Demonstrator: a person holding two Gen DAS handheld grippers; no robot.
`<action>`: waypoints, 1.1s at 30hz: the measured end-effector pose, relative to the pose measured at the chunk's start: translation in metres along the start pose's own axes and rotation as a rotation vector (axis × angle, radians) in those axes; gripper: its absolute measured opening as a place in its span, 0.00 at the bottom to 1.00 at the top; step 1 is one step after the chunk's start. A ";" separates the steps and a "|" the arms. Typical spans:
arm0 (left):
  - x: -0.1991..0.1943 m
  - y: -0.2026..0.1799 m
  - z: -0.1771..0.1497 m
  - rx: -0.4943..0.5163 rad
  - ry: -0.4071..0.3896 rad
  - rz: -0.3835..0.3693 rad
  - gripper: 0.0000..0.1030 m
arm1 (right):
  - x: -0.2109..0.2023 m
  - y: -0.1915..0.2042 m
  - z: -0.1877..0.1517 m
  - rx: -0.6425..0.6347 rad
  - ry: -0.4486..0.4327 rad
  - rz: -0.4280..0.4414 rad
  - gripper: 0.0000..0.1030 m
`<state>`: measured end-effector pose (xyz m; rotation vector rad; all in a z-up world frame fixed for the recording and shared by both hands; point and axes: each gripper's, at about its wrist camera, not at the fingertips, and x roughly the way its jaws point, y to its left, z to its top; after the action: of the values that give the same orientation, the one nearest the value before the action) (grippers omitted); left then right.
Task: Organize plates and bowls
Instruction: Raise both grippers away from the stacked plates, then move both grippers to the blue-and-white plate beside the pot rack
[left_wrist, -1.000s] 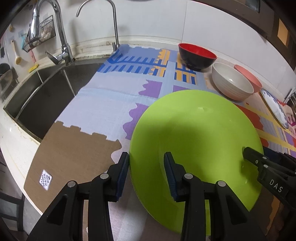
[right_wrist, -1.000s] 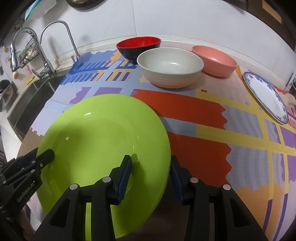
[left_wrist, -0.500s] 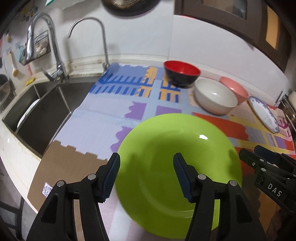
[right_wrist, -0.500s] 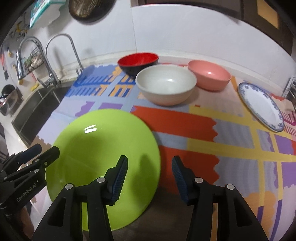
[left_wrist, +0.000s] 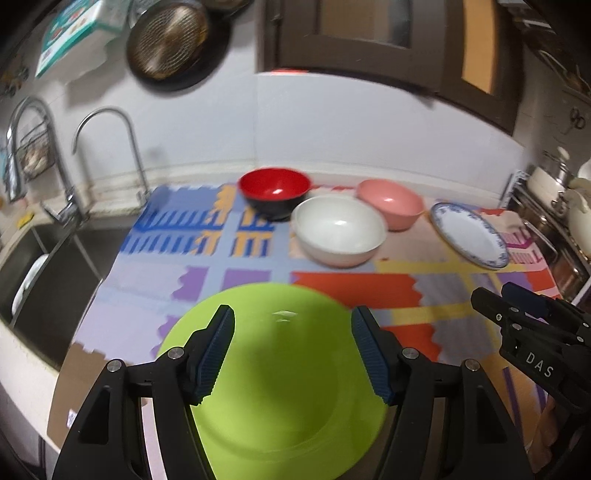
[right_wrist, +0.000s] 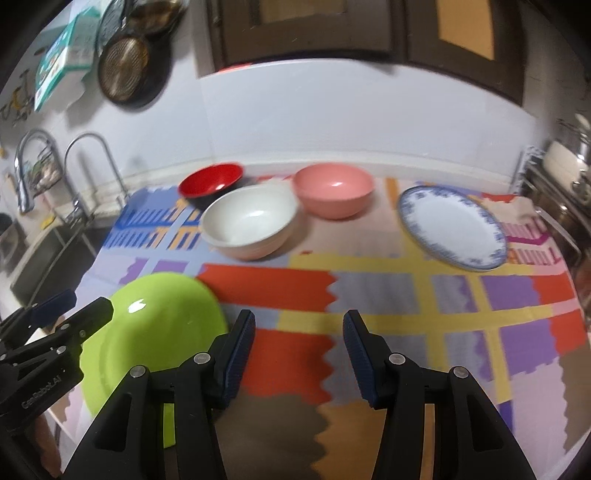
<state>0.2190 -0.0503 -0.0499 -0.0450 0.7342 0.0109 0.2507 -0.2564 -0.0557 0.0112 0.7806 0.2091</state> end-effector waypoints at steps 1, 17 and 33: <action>0.000 -0.006 0.003 0.007 -0.008 -0.011 0.63 | -0.002 -0.004 0.001 0.004 -0.009 -0.009 0.49; 0.008 -0.095 0.059 0.107 -0.064 -0.173 0.64 | -0.041 -0.090 0.030 0.100 -0.158 -0.150 0.61; 0.063 -0.193 0.109 0.178 -0.027 -0.284 0.64 | -0.026 -0.183 0.057 0.228 -0.178 -0.249 0.68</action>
<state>0.3436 -0.2386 -0.0045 0.0214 0.6938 -0.3242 0.3063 -0.4371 -0.0135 0.1452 0.6181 -0.1167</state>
